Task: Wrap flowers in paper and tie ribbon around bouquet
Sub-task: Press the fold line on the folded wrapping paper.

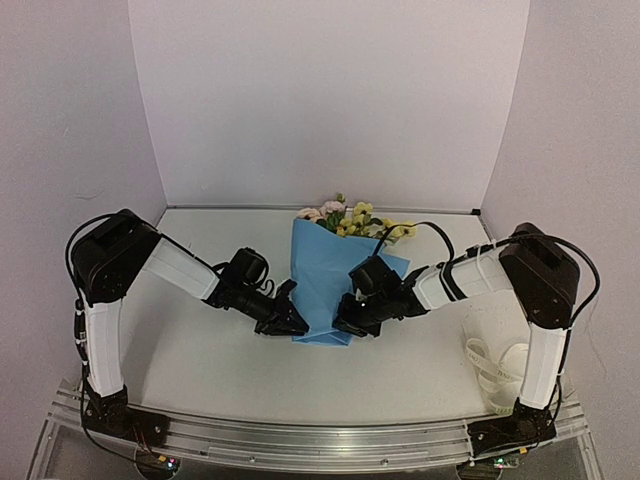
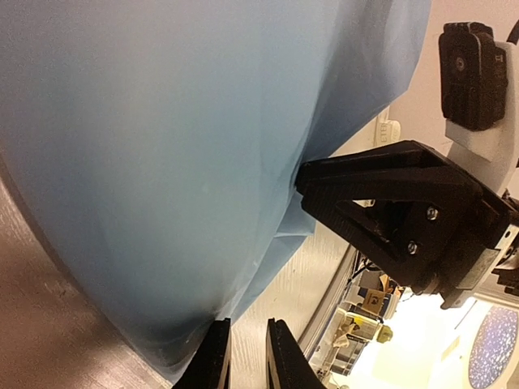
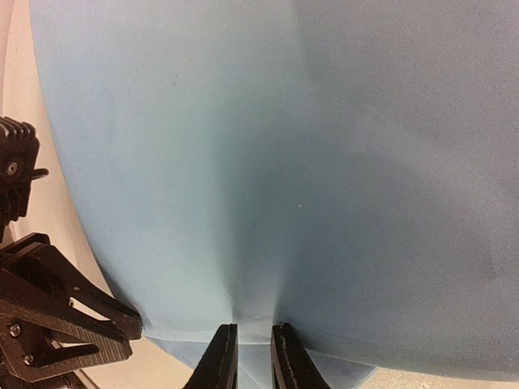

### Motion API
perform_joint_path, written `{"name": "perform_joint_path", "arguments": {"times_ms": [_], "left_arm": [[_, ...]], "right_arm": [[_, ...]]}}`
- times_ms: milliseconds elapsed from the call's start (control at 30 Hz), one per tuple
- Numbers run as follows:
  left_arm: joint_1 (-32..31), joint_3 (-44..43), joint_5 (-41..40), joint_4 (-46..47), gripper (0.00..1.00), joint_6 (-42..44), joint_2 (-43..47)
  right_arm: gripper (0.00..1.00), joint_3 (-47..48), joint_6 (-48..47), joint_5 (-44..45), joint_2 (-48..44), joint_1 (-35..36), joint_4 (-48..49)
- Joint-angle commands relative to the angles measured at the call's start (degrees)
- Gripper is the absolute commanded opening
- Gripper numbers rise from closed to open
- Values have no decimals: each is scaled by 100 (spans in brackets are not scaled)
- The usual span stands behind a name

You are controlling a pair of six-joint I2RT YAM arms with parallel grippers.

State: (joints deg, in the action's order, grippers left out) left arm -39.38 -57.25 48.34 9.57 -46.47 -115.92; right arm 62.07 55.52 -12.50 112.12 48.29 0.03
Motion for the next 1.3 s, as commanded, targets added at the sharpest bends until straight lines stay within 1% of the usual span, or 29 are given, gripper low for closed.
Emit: {"name": "perform_joint_path", "arguments": {"times_ms": [0, 67, 167, 333, 600, 800, 933, 1100, 1267], "left_arm": [[-15, 20, -101, -336, 16, 123, -140], [-17, 26, -181, -455, 15, 135, -215], [-17, 45, -276, -559, 15, 138, -305], [-17, 46, -307, -553, 15, 113, -374], [-17, 69, -314, -484, 14, 98, -362], [-17, 59, -300, -411, 14, 59, -317], [-5, 120, -194, -88, 14, -121, -224], [111, 285, -42, 729, 18, -577, 55], [342, 155, -34, 957, 18, -728, -20]], "right_arm": [[17, 175, -174, 251, 13, 5, -657], [18, 304, -278, 311, 4, 13, -804], [21, 654, -487, 488, 18, 103, -1188], [22, 1146, -694, 745, 119, 287, -1635], [23, 1898, -854, 1063, 647, 507, -2416], [24, 2072, -906, 1201, 960, 590, -2778], [26, 2166, -1000, 1474, 1137, 688, -3077], [27, 2051, -1022, 1545, 1220, 701, -3162], [27, 1995, -1042, 1522, 1256, 701, -3167]]}}
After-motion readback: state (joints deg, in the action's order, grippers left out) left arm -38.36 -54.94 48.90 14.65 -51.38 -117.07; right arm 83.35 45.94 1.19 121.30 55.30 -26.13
